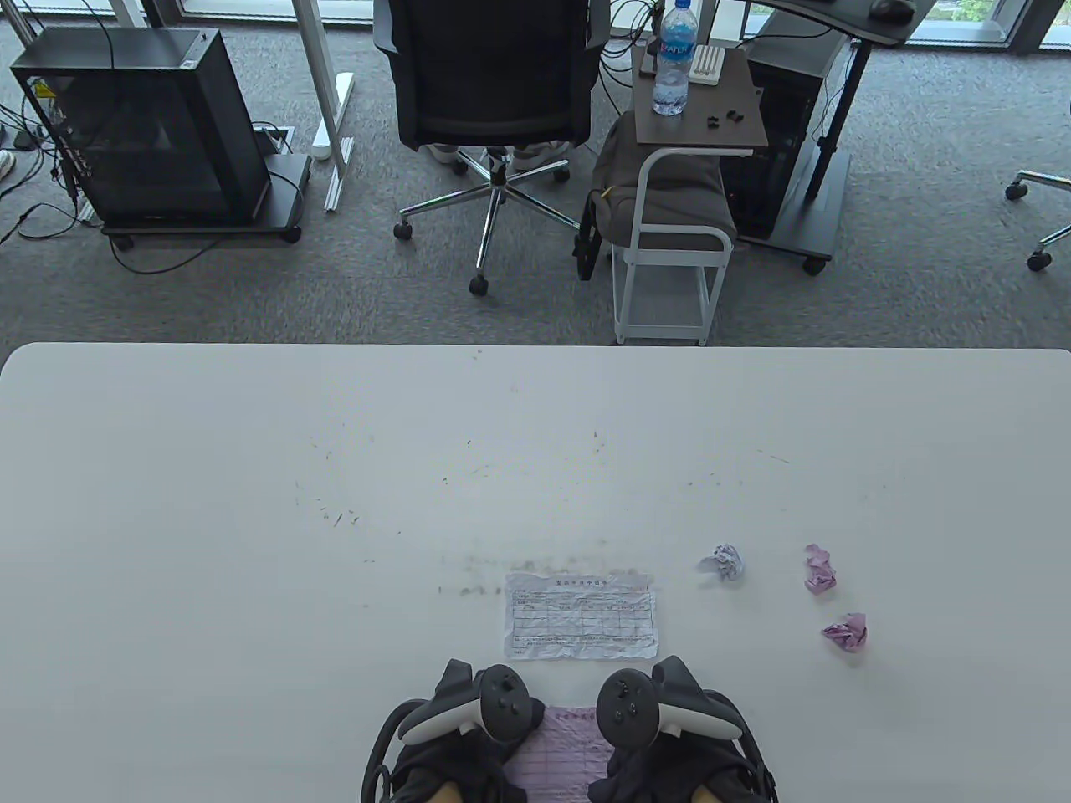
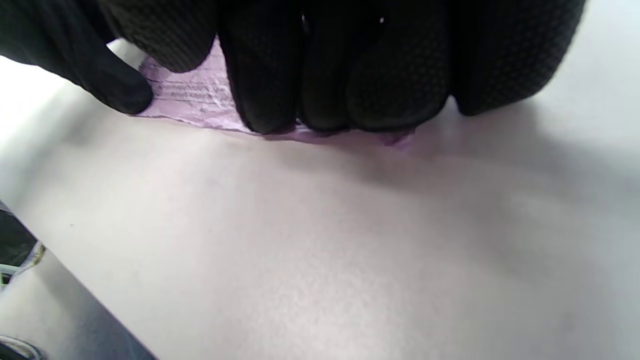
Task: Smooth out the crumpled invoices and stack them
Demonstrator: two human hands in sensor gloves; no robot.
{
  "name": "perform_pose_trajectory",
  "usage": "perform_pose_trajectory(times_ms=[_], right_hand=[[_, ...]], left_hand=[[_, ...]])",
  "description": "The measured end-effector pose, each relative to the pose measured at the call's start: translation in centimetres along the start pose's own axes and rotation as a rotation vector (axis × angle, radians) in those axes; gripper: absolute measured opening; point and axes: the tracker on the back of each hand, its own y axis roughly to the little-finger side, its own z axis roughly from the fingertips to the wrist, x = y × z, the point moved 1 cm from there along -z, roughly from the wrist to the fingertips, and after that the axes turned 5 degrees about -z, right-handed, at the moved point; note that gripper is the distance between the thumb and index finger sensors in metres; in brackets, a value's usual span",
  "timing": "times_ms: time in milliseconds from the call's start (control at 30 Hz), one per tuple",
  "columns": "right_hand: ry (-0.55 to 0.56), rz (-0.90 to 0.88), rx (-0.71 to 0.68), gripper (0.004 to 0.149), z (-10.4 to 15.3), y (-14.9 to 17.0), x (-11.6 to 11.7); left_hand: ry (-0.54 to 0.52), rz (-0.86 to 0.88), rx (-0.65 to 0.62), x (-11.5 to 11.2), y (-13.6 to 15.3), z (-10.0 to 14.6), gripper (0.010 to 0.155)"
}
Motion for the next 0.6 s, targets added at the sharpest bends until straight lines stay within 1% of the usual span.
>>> perform_pose_trajectory(times_ms=[33, 67, 133, 200, 233, 300, 367, 500, 533, 600], right_hand=[[0.073, -0.015, -0.040, 0.043, 0.4, 0.2, -0.6], [0.145, -0.041, -0.049, 0.044, 0.9, 0.3, -1.1], [0.419, -0.099, -0.040, 0.048, 2.5, 1.1, -2.7], [0.530, -0.130, 0.006, 0.055, 3.3, 1.8, -3.3], [0.535, -0.132, 0.034, 0.057, 3.4, 2.1, -3.3], [0.509, -0.109, 0.141, 0.064, 3.1, 2.7, -3.0], [0.473, -0.082, 0.183, 0.069, 2.6, 3.2, -2.7], [0.427, -0.111, 0.164, 0.074, 1.1, 3.5, -1.7], [0.440, -0.080, 0.160, 0.075, 0.9, 3.4, -1.5], [0.478, 0.023, 0.118, 0.073, 0.6, 3.0, -1.5]], left_hand=[[-0.001, 0.001, 0.000, 0.0, 0.0, 0.0, 0.088], [-0.002, 0.001, 0.000, 0.0, 0.0, 0.0, 0.087], [-0.001, 0.000, 0.000, 0.0, 0.0, 0.0, 0.088], [-0.001, 0.002, 0.000, 0.0, 0.0, 0.0, 0.087], [-0.001, 0.002, 0.000, 0.0, 0.0, 0.0, 0.087], [-0.001, 0.001, -0.001, 0.0, 0.0, 0.0, 0.087], [-0.002, 0.002, -0.002, 0.0, 0.0, 0.0, 0.087], [-0.001, 0.000, -0.003, 0.0, 0.0, 0.0, 0.087], [-0.002, 0.000, -0.003, 0.0, 0.0, 0.0, 0.087], [-0.001, -0.001, -0.002, 0.0, 0.0, 0.0, 0.087]])
